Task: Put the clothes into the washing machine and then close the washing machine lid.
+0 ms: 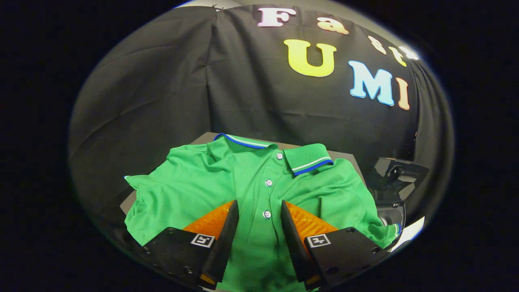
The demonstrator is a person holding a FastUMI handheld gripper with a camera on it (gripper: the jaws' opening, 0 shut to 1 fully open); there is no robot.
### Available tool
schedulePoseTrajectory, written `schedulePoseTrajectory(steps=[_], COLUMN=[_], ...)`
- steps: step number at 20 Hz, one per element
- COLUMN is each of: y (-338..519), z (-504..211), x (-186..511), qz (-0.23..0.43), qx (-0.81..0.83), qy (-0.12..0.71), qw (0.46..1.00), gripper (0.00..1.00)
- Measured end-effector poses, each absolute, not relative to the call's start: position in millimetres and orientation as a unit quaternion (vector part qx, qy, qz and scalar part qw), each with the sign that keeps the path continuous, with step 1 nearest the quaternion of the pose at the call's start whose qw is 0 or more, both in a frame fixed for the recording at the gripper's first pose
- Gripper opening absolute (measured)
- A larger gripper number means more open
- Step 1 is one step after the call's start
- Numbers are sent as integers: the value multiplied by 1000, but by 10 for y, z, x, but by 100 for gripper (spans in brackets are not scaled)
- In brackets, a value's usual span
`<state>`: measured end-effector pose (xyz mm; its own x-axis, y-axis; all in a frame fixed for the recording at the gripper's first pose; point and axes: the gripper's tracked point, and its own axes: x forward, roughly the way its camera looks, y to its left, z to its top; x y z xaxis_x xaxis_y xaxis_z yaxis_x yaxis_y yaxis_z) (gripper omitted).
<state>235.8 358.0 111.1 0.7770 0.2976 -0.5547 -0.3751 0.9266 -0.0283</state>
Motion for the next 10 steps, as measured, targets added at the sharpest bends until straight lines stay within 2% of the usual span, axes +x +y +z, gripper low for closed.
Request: schedulePoseTrajectory(steps=[1,3,6,7,10], y=[3556,3553,3595,3597,3647], z=[1115,1144,1232,1354,1571], x=[2396,2384,2364,2306,2337], qz=[180,181,185,190,198], qx=[-79,-88,-99,-81,-59], qy=[280,267,253,234,217], qw=[940,943,945,950,954], gripper=[68,9,9,2,2])
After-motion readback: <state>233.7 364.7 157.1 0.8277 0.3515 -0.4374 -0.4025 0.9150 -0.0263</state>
